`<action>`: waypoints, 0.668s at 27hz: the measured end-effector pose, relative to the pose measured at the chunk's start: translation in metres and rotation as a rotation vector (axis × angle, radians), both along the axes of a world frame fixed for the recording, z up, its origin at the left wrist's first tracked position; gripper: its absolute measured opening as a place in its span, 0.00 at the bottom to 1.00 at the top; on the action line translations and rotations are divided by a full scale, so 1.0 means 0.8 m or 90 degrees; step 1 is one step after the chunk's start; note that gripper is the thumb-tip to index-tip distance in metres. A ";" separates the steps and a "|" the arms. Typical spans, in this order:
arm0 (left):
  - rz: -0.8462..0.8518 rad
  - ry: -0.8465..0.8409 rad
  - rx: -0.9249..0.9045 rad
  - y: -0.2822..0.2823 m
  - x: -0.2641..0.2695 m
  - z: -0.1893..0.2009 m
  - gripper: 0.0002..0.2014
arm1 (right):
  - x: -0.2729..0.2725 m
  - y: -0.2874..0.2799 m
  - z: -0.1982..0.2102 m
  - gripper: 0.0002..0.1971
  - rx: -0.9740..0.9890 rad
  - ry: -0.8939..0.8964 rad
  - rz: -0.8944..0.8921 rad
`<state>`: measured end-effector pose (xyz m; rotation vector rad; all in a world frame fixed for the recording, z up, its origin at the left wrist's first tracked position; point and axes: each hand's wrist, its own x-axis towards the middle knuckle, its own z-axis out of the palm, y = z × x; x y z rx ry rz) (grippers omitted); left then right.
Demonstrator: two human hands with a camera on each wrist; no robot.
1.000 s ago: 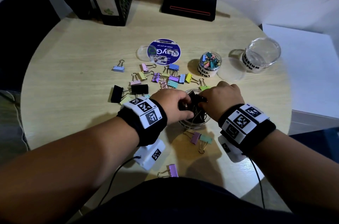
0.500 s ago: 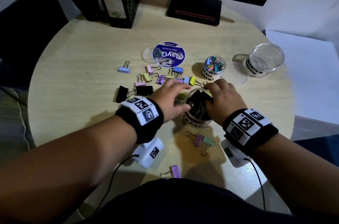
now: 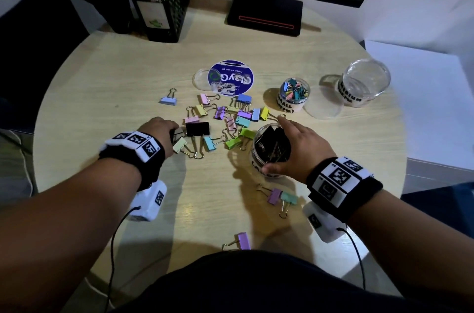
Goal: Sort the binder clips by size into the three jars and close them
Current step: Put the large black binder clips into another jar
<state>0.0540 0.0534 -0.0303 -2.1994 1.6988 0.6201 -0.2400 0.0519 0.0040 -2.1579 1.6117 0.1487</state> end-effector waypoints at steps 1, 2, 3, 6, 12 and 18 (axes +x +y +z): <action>0.005 0.003 -0.005 0.001 0.000 0.000 0.32 | 0.000 0.000 0.001 0.60 0.000 -0.001 -0.003; 0.018 0.008 -0.019 0.002 0.000 0.003 0.31 | -0.001 0.000 0.001 0.59 -0.001 -0.002 -0.006; 0.032 0.014 -0.041 0.003 -0.002 0.008 0.31 | -0.001 0.000 0.001 0.59 -0.004 -0.006 -0.007; 0.058 0.055 -0.152 -0.001 -0.019 0.041 0.31 | -0.002 0.000 0.000 0.59 -0.018 -0.019 -0.002; -0.168 0.187 -0.247 0.004 -0.122 0.111 0.32 | -0.011 -0.003 0.003 0.53 -0.077 -0.135 -0.023; -0.357 0.174 -0.181 -0.006 -0.183 0.090 0.27 | -0.017 0.001 0.015 0.08 -0.222 -0.353 -0.159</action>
